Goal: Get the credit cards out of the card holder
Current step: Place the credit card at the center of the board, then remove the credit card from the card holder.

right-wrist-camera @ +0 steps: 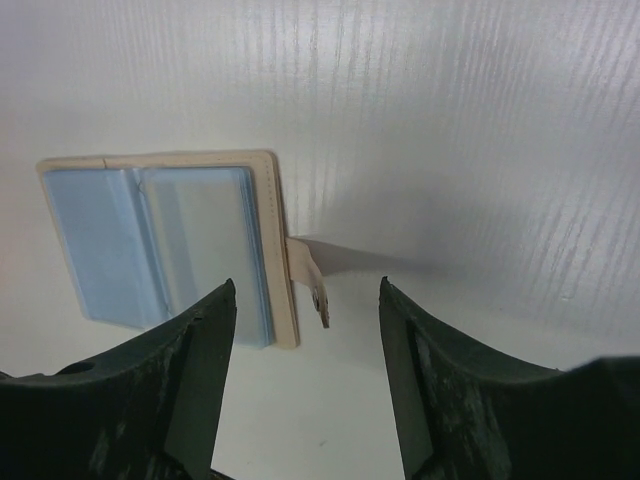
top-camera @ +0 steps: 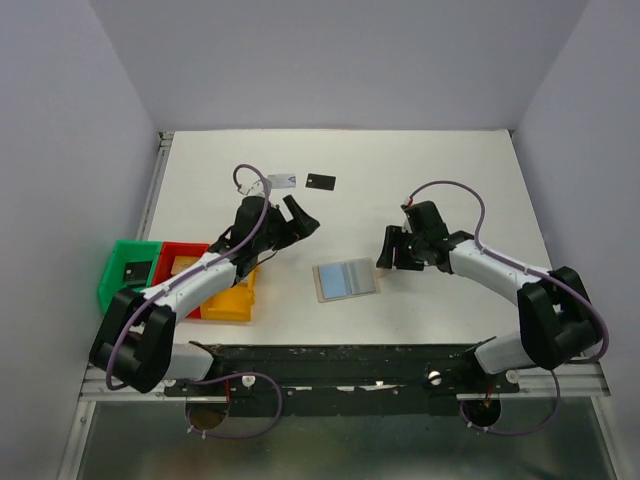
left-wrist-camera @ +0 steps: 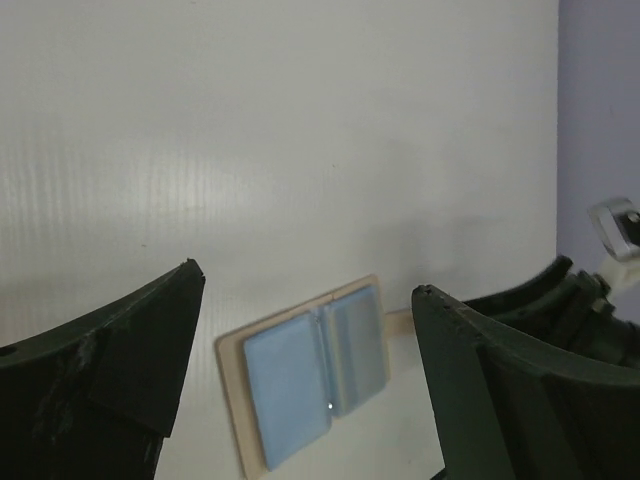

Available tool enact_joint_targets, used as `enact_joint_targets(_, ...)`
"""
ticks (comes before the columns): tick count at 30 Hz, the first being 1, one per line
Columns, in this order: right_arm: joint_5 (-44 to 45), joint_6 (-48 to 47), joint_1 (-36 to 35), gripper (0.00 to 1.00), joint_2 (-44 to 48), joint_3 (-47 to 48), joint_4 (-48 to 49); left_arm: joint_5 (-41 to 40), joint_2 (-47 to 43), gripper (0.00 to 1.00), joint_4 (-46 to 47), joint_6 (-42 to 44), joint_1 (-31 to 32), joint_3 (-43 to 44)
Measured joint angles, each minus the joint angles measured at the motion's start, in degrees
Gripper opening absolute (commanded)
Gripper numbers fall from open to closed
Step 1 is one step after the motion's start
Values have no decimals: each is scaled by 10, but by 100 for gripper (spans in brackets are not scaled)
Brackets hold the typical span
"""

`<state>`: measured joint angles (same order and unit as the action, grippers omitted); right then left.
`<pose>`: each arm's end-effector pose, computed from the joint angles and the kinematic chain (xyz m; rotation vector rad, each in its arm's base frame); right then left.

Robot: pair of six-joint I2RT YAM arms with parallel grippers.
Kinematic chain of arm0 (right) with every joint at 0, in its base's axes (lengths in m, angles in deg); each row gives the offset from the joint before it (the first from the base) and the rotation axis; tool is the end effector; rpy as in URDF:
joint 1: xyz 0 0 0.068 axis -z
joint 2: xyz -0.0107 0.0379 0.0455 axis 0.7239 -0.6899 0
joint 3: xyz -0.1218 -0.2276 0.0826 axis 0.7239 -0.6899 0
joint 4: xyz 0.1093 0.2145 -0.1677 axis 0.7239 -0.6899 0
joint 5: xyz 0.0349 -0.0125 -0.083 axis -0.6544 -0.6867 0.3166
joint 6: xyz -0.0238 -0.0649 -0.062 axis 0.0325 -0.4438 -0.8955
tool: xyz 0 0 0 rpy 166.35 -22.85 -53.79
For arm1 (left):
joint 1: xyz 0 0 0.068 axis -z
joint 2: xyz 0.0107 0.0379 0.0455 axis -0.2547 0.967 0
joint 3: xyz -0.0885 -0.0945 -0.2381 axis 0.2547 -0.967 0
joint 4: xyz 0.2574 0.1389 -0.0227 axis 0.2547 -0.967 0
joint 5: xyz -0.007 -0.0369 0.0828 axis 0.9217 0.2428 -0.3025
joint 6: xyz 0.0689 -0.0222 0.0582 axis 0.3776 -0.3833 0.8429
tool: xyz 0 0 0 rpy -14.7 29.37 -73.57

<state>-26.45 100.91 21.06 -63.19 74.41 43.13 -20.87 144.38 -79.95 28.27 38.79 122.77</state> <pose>0.2960 0.1517 0.1261 -0.0146 2.5861 0.5153 0.3278 -0.1573 0.1685 -0.4539 2.1664 -0.9041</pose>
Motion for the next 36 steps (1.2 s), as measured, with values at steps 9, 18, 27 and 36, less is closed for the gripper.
enact_joint_targets(9, -23, 7, 0, 44, -56, 0, 15, -3, -84, 75, -12, 57, 89, -33)
enact_joint_targets(18, -27, 10, 0, 32, -74, 0, 25, 10, -71, 69, -20, 99, 109, -55)
enact_joint_targets(27, -40, 15, 0, 0, -80, 0, 44, 24, -38, 68, -39, 131, 129, -42)
enact_joint_targets(36, -139, 2, 0, 0, 34, -42, 80, 63, 36, 66, -52, 155, 144, 12)
